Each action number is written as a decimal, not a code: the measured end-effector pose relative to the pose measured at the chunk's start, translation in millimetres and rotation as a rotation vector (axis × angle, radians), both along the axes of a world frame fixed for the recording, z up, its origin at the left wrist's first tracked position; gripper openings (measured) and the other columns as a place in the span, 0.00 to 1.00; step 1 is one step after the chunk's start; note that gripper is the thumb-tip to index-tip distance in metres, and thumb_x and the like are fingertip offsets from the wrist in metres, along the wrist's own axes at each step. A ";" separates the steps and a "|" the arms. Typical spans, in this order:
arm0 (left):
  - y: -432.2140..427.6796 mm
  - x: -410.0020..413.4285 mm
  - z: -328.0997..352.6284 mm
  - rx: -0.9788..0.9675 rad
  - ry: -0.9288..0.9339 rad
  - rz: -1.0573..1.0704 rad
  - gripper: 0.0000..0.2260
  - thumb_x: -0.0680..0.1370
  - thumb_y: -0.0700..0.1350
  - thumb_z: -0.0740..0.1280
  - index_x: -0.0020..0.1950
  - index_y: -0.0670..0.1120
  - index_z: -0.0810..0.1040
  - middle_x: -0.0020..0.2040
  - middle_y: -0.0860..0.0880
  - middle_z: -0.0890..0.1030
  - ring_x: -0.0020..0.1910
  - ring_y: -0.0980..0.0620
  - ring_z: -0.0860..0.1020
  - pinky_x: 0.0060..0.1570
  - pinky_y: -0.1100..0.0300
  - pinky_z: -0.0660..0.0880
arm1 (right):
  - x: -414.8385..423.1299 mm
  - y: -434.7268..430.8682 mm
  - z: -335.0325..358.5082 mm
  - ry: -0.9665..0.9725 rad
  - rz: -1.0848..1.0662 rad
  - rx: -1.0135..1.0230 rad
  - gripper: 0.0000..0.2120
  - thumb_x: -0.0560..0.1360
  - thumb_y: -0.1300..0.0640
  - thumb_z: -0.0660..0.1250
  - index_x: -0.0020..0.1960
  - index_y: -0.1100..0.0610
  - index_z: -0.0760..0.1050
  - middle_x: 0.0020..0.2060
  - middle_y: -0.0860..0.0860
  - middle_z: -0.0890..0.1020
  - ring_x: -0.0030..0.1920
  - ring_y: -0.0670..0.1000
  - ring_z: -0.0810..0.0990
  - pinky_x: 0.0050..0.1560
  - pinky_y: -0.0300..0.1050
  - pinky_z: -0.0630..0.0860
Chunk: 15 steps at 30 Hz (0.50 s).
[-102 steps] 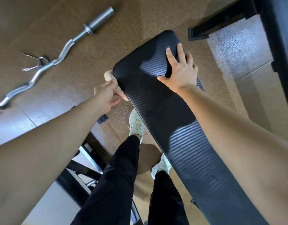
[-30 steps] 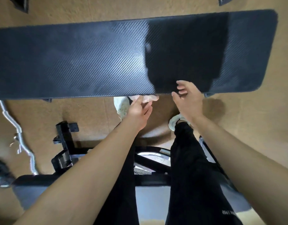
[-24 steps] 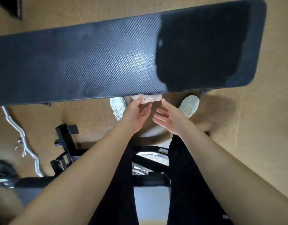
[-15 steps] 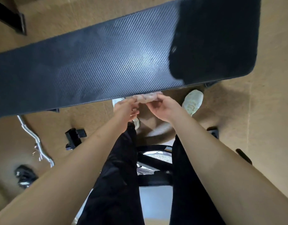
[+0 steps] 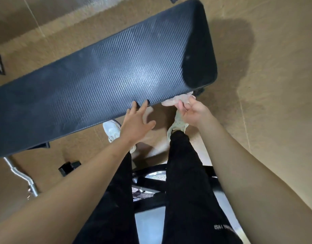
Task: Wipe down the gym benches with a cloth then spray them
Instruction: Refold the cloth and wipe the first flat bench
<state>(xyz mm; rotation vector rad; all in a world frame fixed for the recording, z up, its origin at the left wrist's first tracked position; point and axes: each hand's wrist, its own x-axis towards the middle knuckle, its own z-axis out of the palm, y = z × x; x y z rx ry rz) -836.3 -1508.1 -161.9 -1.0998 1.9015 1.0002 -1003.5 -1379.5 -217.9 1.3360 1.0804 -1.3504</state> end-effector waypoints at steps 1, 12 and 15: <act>4.8 -8.3 -0.6 0.010 -0.027 0.021 0.38 0.79 0.57 0.68 0.83 0.62 0.49 0.85 0.46 0.43 0.83 0.40 0.48 0.78 0.40 0.58 | -11.8 5.7 2.3 0.023 -0.021 0.001 0.21 0.84 0.57 0.61 0.74 0.63 0.65 0.71 0.60 0.72 0.70 0.58 0.74 0.41 0.45 0.84; 24.2 -56.5 -3.2 0.027 -0.276 -0.087 0.44 0.77 0.64 0.68 0.84 0.56 0.45 0.80 0.32 0.35 0.79 0.25 0.45 0.77 0.39 0.58 | -107.3 51.9 2.7 0.183 0.200 0.018 0.22 0.84 0.53 0.62 0.75 0.57 0.65 0.67 0.56 0.72 0.61 0.56 0.78 0.57 0.50 0.82; 17.4 -60.8 -5.1 0.028 -0.331 -0.137 0.43 0.76 0.65 0.67 0.83 0.57 0.46 0.80 0.30 0.37 0.79 0.24 0.50 0.73 0.40 0.64 | -128.7 46.5 -2.8 0.254 0.380 0.043 0.16 0.82 0.49 0.65 0.66 0.53 0.75 0.65 0.56 0.80 0.45 0.50 0.81 0.42 0.46 0.82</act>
